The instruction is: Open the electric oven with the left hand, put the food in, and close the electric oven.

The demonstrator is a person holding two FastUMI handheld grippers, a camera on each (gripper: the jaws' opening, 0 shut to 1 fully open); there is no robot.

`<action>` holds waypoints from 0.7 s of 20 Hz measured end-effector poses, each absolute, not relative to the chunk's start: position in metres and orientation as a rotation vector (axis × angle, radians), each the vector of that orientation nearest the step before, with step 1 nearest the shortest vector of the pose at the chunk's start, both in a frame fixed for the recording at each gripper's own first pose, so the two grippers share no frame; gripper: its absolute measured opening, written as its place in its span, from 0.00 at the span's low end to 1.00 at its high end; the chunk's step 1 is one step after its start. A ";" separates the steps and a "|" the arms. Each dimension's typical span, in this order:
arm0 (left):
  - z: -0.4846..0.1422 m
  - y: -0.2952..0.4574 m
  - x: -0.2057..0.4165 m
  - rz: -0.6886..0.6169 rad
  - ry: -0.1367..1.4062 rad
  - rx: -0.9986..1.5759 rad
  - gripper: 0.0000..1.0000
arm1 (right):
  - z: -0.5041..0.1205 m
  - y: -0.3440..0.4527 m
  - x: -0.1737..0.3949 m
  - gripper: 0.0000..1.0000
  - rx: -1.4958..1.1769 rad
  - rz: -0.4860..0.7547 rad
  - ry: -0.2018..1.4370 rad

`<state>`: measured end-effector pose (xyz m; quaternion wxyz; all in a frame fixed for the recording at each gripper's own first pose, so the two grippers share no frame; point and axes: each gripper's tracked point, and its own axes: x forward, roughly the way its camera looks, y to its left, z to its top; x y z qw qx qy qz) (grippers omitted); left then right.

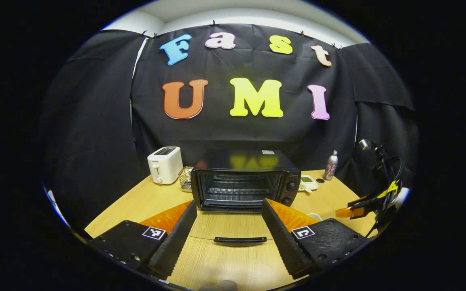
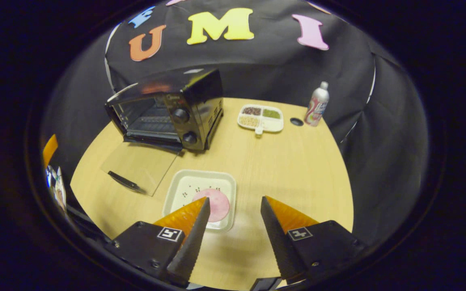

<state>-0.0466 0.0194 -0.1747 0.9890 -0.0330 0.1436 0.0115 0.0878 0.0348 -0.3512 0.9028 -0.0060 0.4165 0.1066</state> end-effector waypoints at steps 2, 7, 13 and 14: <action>-0.173 0.023 -0.048 0.027 0.288 -0.058 0.97 | -0.374 0.038 0.100 0.69 0.011 0.229 0.936; -0.176 0.031 -0.044 0.030 0.313 -0.044 0.97 | -0.417 0.043 0.117 0.53 0.022 0.246 1.082; -0.177 0.040 -0.037 0.041 0.320 -0.060 0.97 | -0.433 0.049 0.119 0.34 0.048 0.237 1.181; -0.178 0.041 -0.036 0.043 0.322 -0.064 0.97 | -0.435 0.050 0.118 0.33 0.063 0.237 1.196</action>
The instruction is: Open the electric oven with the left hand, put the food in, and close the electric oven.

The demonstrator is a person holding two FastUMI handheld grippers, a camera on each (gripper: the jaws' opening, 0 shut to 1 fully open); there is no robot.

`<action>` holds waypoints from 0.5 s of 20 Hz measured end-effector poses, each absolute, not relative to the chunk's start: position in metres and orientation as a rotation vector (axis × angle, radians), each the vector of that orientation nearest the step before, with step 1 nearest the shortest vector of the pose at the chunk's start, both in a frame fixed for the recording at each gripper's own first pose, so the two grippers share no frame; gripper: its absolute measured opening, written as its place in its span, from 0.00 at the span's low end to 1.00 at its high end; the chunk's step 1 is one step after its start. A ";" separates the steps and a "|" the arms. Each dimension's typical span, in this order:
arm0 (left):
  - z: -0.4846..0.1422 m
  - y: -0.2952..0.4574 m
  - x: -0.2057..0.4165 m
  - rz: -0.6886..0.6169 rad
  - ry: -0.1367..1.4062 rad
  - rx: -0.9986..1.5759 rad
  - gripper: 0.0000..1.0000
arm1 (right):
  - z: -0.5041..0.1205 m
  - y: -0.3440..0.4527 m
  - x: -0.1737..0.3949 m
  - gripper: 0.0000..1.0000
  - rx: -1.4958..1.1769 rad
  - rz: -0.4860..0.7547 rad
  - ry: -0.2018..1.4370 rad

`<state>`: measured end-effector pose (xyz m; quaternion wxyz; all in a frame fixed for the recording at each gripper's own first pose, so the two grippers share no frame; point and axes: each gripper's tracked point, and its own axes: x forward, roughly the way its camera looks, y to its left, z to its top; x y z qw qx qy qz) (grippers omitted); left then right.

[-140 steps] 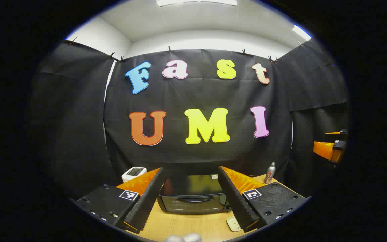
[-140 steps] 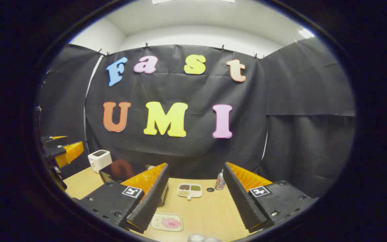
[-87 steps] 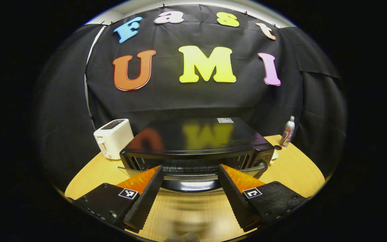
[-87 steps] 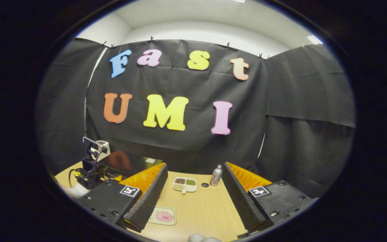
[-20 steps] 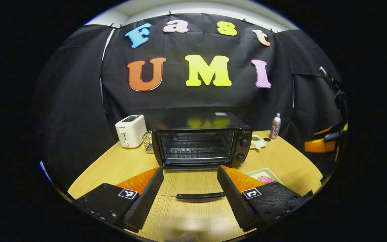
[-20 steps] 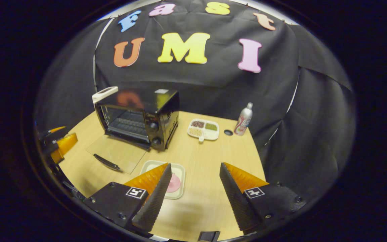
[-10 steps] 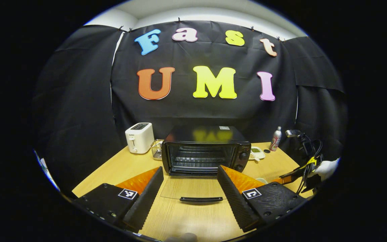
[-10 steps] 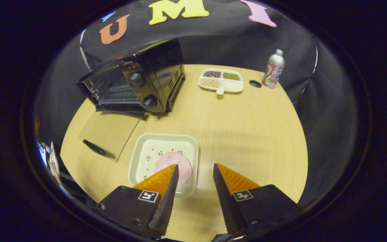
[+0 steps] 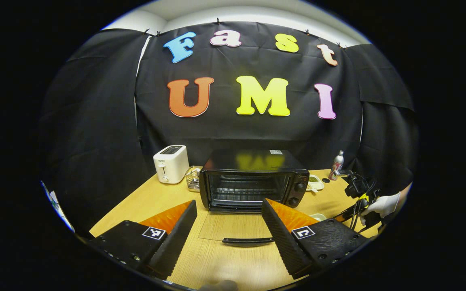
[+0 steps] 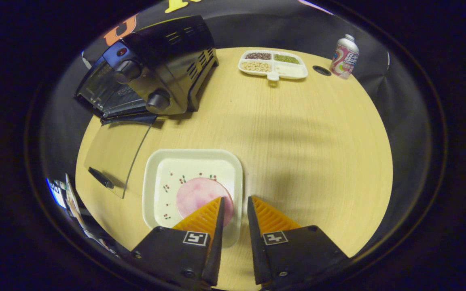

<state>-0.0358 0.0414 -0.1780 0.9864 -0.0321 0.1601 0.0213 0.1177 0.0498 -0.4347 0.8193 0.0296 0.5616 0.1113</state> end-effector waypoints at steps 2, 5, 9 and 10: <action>-0.182 0.043 -0.033 0.045 0.329 -0.077 0.97 | -0.435 0.051 0.118 0.27 0.117 0.223 1.235; -0.189 0.047 -0.031 0.046 0.345 -0.088 0.97 | -0.436 0.053 0.117 0.22 0.207 0.205 1.317; -0.193 0.051 -0.026 0.046 0.351 -0.092 0.98 | -0.435 0.052 0.119 0.11 0.270 0.209 1.378; -0.192 0.052 -0.025 0.046 0.351 -0.095 0.98 | -0.434 0.051 0.119 0.07 0.319 0.203 1.384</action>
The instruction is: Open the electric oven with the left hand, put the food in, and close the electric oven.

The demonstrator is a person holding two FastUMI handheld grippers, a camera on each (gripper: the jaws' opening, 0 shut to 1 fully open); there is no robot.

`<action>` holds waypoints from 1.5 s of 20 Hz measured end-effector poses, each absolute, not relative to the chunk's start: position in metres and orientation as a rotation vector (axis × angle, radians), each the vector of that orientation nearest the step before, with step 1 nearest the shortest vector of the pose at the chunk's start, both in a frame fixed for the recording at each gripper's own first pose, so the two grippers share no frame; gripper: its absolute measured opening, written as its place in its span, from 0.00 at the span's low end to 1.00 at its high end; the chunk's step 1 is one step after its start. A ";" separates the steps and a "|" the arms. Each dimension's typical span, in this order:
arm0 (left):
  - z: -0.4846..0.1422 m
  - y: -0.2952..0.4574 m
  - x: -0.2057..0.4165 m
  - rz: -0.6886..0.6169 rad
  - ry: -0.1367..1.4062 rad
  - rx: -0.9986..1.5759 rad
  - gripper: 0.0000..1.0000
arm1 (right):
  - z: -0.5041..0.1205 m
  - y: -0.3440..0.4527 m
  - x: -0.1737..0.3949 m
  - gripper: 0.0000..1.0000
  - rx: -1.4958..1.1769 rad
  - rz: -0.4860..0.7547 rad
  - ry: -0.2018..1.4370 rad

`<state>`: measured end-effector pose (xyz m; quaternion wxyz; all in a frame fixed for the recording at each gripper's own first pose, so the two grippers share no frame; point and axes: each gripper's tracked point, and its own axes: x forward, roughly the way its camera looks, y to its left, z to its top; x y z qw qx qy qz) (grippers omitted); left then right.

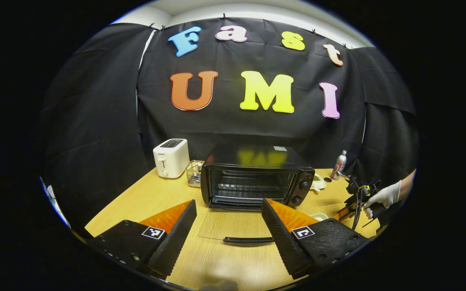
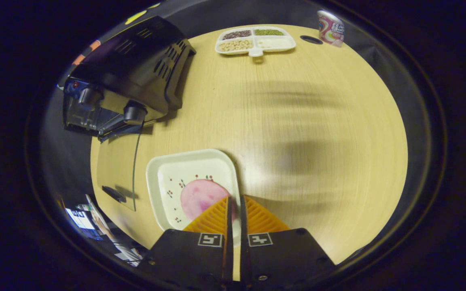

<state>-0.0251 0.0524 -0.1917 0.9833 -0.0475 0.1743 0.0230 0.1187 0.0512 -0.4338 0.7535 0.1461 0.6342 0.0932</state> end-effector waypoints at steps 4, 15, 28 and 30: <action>-0.188 0.056 -0.023 0.052 0.347 -0.095 0.98 | -0.434 0.056 0.108 0.02 0.520 0.245 1.376; -0.179 0.041 -0.029 0.049 0.344 -0.058 0.97 | -0.402 0.033 0.088 0.00 0.807 0.235 1.193; -0.160 0.020 -0.074 0.067 0.316 0.006 0.97 | -0.294 0.088 0.059 0.04 1.011 0.336 0.942; -0.156 0.024 -0.080 0.050 0.306 0.003 0.98 | -0.289 0.119 0.059 0.04 1.038 0.329 0.893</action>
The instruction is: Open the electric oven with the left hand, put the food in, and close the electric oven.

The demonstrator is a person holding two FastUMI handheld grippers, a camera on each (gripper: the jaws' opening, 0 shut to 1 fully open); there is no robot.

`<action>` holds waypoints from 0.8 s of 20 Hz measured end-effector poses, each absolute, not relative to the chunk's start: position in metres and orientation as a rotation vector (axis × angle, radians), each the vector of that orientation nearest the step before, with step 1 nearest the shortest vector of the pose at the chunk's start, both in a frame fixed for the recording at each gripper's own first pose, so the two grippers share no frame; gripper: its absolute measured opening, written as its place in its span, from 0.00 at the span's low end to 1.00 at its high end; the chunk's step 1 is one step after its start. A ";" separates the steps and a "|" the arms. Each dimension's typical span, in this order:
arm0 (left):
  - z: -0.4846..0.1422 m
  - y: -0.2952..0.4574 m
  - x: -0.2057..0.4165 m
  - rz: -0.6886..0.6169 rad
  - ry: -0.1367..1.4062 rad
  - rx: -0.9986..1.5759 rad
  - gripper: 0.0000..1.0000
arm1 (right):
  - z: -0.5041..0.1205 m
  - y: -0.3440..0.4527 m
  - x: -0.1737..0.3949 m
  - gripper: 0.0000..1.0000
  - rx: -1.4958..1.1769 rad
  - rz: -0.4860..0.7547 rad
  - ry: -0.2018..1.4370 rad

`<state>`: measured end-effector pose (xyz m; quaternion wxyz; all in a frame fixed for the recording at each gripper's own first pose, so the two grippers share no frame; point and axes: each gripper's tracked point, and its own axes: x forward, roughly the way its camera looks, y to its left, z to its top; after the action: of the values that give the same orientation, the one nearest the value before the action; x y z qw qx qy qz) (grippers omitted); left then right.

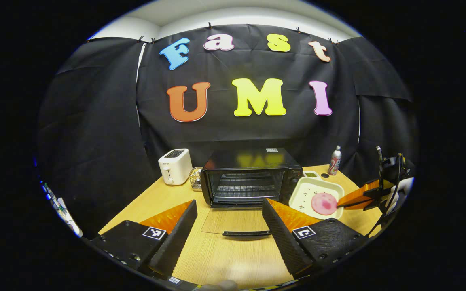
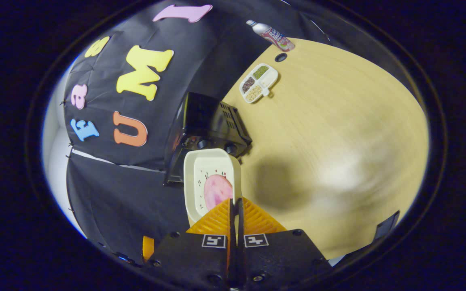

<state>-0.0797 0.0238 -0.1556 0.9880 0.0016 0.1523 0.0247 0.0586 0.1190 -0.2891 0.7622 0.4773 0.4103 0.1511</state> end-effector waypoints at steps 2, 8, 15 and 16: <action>-0.153 0.034 -0.086 0.036 0.301 0.015 0.98 | -0.291 0.153 0.059 0.00 1.072 0.317 0.861; -0.154 0.060 -0.101 -0.005 0.305 0.041 0.97 | -0.310 0.233 0.076 0.04 1.236 0.210 0.760; -0.163 0.093 -0.108 -0.014 0.310 0.066 0.98 | -0.300 0.298 0.121 0.04 1.296 0.124 0.655; -0.165 0.097 -0.109 -0.011 0.314 0.066 0.97 | -0.300 0.305 0.129 0.00 1.289 0.114 0.650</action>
<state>-0.1087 0.0969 -0.1647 0.9872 0.0327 0.1562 -0.0055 0.1293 0.3050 -0.2998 0.7490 0.5897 0.2975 0.0521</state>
